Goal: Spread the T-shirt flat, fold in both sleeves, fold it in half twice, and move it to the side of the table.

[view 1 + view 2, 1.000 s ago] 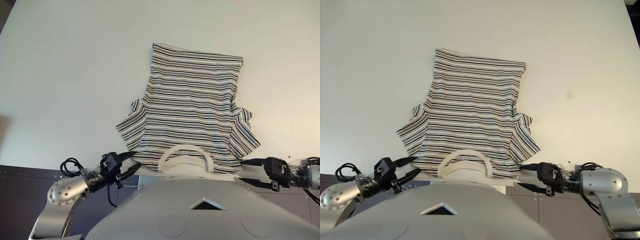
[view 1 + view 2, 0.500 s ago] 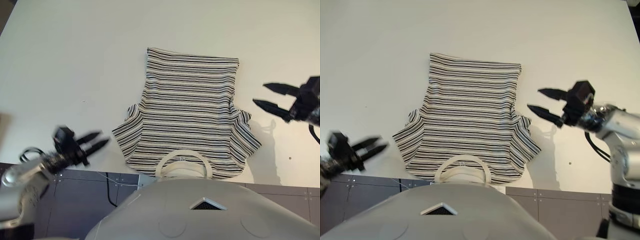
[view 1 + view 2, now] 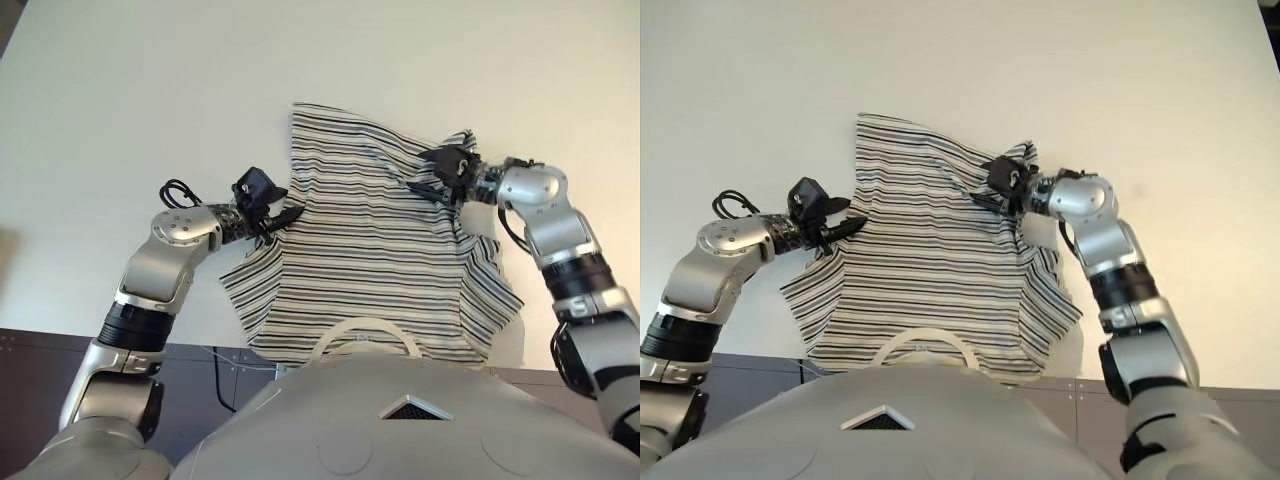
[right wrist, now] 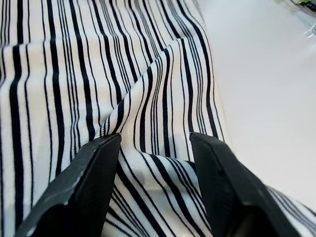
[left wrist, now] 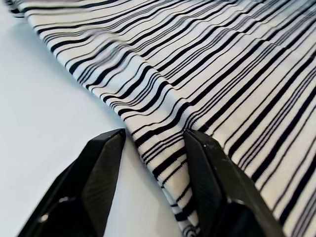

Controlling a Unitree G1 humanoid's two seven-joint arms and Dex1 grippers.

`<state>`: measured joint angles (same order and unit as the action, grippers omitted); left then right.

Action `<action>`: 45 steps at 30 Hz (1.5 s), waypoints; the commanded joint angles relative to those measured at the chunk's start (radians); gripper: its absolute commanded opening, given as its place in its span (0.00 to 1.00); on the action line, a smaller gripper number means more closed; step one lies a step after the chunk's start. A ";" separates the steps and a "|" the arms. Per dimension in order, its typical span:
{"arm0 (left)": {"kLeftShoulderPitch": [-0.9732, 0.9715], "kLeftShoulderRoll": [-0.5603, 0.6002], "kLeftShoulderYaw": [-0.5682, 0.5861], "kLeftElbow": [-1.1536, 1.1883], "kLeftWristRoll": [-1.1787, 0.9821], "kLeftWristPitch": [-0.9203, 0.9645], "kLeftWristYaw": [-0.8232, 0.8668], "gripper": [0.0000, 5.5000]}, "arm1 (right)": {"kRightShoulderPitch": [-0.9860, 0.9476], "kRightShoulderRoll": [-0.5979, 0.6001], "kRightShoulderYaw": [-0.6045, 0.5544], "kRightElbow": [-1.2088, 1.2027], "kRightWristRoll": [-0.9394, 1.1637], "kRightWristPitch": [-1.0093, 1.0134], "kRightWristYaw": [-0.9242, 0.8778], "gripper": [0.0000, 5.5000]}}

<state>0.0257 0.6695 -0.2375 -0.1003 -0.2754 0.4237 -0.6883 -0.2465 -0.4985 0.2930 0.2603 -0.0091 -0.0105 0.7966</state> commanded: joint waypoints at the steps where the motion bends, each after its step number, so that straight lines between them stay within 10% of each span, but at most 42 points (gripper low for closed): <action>1: -0.022 0.050 0.110 0.048 0.034 -0.002 0.023 0.40 | -0.008 -0.052 -0.327 -0.228 0.299 0.237 -0.035 0.47; 16: -0.490 -0.171 0.092 0.618 0.112 -0.180 -0.054 0.40 | -0.114 0.023 -0.100 0.018 -0.076 0.062 -0.229 0.47; 23: -0.629 -0.273 -0.142 1.023 0.424 -0.352 -0.010 0.40 | 0.008 -0.068 0.032 -0.053 -0.206 -0.010 -0.127 0.47; 36: 0.020 0.047 0.043 0.091 0.253 -0.079 -0.141 0.40 | 0.346 -0.277 -0.080 -0.530 0.077 0.176 0.180 0.47; 41: -0.039 0.025 0.083 0.086 0.222 -0.028 -0.114 0.40 | 0.011 -0.052 -0.221 -0.313 0.144 0.280 -0.081 0.47; 45: -0.029 0.019 0.047 0.042 0.211 -0.024 -0.141 0.40 | -0.116 0.050 -0.026 -0.005 -0.067 0.151 -0.172 0.47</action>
<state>-0.0316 0.6887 -0.1540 -0.0472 -0.0723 0.3772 -0.8055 -0.3967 -0.4613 0.1493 0.1486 0.0297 0.1990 0.6224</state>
